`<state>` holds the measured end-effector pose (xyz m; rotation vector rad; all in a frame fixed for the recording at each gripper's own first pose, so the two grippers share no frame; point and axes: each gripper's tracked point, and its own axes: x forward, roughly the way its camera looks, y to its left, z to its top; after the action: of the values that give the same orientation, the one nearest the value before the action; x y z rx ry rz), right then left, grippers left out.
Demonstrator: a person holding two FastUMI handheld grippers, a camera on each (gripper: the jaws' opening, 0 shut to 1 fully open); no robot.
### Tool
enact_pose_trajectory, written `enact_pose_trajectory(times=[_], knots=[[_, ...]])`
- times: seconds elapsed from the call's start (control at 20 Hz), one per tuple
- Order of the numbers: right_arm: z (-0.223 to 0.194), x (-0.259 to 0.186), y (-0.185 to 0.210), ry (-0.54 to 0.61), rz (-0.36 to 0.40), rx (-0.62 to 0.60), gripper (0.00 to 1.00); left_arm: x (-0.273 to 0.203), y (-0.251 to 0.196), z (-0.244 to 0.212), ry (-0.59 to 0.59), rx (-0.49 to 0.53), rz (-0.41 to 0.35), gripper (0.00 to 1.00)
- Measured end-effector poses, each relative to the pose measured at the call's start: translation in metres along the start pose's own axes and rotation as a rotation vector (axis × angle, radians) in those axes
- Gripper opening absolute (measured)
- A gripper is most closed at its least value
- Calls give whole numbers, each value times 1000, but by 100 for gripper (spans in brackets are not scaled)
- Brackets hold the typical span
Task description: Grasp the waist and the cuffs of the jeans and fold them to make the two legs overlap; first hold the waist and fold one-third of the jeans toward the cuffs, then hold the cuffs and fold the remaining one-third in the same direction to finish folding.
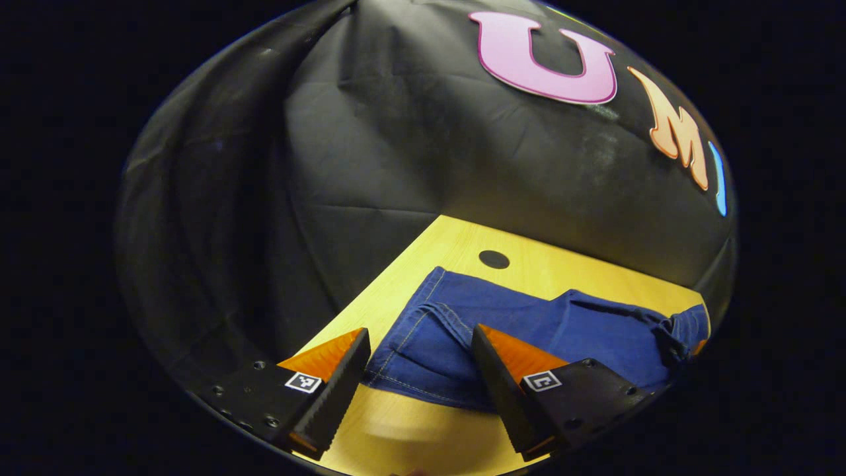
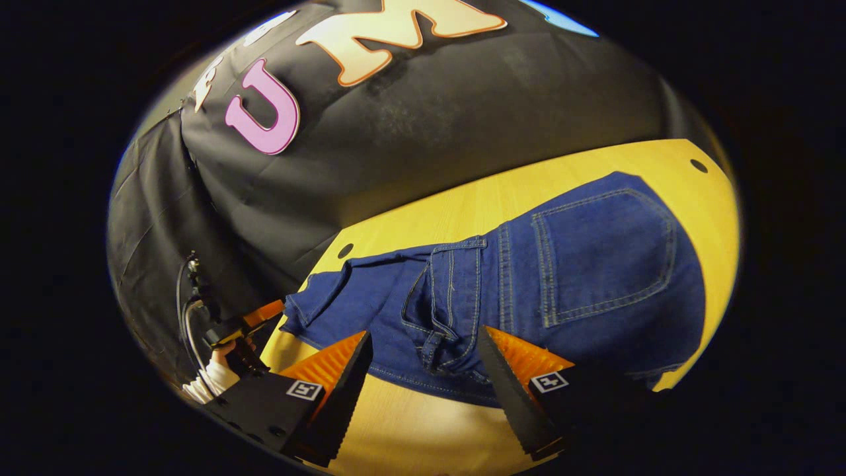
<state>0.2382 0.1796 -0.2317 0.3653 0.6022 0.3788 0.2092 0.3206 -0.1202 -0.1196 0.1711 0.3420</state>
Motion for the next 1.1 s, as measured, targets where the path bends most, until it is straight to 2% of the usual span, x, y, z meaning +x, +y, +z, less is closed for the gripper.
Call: enact_pose_trajectory(times=[0.1, 0.15, 0.2, 0.25, 0.3, 0.35, 0.6, 0.65, 0.75, 0.85, 0.95, 1.0, 1.1], knots=[[15, -25, -6, -26, -13, 37, 98, 5, 3, -9, 26, -1, -1, 94], [23, -36, -12, -43, -30, 48, 94, 5, 2, -11, 40, -1, -5, 94], [32, -50, -20, -61, -55, 53, 98, 6, 3, -13, 55, -4, -6, 94], [39, -62, -29, -76, -84, 55, 94, 9, 3, -18, 75, -5, -9, 94], [46, -75, -38, -94, -112, 61, 98, 9, 3, -19, 87, -6, -13, 94], [53, -87, -45, -112, -136, 69, 98, 9, 4, -20, 91, -1, -18, 94], [62, -133, -85, -149, -258, 87, 98, 9, 5, -23, 131, 86, -24, 89], [62, -139, -90, -149, -274, 91, 98, 7, 10, -24, 144, 100, -22, 85], [61, -148, -96, -152, -296, 91, 98, 5, 4, -19, 139, 84, -70, 69], [59, -151, -101, -151, -315, 87, 98, -1, 1, -12, 144, 71, -120, 42], [59, -149, -99, -154, -311, 90, 98, -5, 2, -11, 152, 68, -135, 14], [59, -148, -96, -154, -304, 91, 98, -7, 1, -9, 154, 70, -135, 6], [59, -147, -94, -154, -297, 91, 98, -4, -4, -8, 160, 65, -132, 1]])
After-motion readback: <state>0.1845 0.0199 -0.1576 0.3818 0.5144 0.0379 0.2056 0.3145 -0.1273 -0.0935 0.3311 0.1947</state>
